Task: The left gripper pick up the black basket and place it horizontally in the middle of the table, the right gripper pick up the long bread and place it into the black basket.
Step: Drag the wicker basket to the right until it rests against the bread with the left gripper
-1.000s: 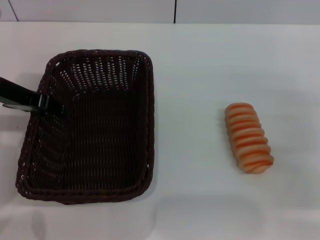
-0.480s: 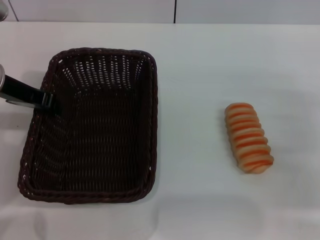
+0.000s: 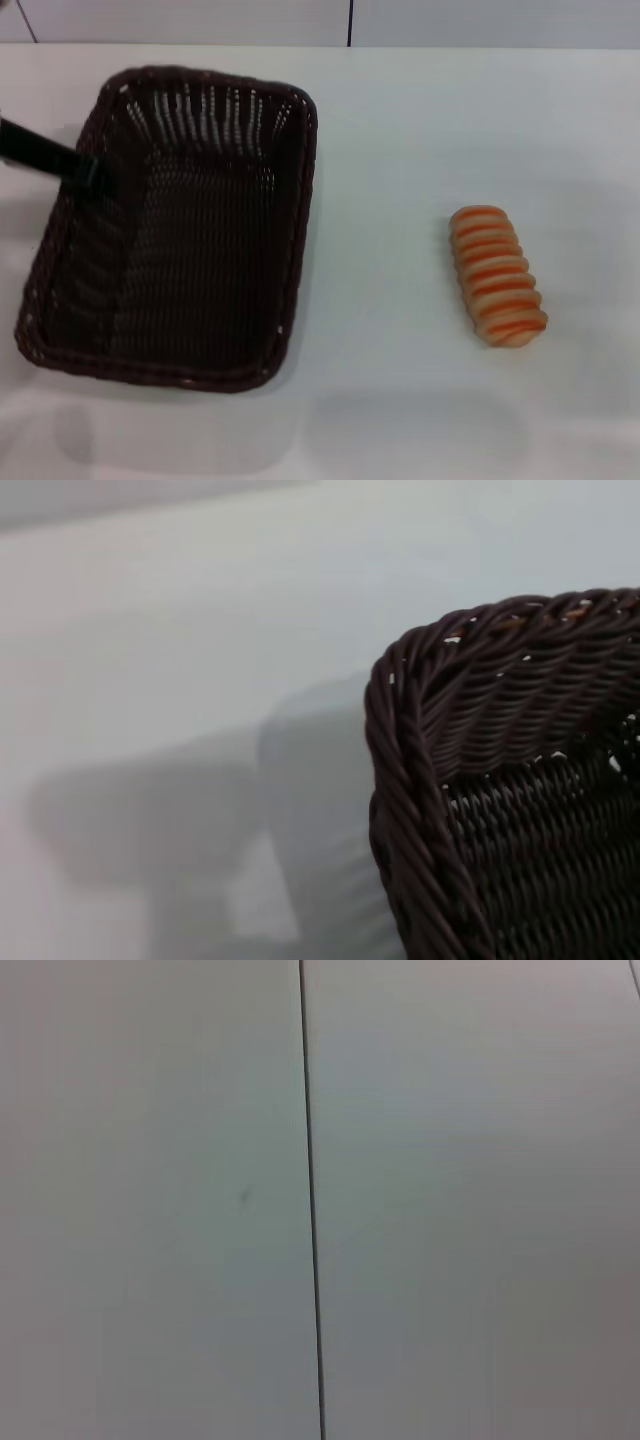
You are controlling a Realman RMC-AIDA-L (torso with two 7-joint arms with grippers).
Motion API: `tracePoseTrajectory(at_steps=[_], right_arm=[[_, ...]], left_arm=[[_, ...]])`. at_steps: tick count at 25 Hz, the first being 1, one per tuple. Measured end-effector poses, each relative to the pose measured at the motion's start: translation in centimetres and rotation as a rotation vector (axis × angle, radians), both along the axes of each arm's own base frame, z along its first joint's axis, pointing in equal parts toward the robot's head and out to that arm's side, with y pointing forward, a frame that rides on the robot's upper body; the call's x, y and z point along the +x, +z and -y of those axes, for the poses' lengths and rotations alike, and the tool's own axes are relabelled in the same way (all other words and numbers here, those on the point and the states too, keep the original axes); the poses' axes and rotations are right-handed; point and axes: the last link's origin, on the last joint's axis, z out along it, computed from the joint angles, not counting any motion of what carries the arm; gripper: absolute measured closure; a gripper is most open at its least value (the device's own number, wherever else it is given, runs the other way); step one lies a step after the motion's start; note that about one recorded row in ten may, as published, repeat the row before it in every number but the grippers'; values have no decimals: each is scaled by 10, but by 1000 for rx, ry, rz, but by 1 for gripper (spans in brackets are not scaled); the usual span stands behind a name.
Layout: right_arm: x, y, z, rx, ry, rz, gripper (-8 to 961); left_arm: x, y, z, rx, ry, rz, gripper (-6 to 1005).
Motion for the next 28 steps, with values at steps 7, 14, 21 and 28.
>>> tracePoseTrajectory(at_steps=[7, 14, 21, 28], right_arm=[[1, 1, 3, 3, -5, -3, 343], [4, 1, 7, 6, -15, -8, 344], [11, 4, 18, 27, -41, -33, 346], [16, 6, 33, 42, -64, -50, 347]], left_arm=[[14, 25, -16, 16, -99, -10, 845], [41, 51, -32, -18, -266, -38, 848], [89, 53, -38, -183, -526, -28, 852], [133, 18, -25, -450, -806, -47, 853]])
